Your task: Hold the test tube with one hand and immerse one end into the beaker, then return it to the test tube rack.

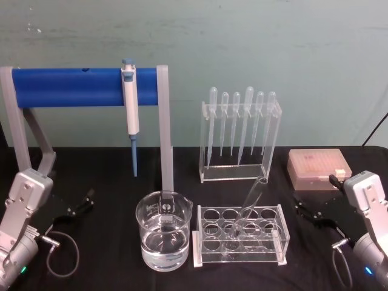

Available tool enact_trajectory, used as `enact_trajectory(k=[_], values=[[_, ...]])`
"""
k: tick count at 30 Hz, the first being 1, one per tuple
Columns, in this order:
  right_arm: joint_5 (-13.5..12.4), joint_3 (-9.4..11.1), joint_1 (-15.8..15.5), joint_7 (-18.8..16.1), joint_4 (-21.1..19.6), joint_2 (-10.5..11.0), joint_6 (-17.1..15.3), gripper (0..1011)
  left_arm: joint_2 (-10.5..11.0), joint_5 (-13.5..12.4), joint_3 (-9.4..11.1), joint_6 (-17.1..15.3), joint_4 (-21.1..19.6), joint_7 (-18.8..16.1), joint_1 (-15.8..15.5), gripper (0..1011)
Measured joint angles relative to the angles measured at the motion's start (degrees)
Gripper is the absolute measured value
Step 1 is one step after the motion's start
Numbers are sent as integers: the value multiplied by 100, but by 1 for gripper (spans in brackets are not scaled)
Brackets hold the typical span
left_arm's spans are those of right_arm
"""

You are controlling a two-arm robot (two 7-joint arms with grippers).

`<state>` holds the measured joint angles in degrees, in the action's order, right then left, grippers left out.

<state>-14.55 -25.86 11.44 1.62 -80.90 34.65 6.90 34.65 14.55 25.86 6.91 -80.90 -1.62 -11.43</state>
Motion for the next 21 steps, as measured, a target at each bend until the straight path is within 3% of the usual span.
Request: enact_trajectory(k=[21], values=[[0,0,0,0,0,0,0,1003,0,-1,0,0,0,0,0,1000]])
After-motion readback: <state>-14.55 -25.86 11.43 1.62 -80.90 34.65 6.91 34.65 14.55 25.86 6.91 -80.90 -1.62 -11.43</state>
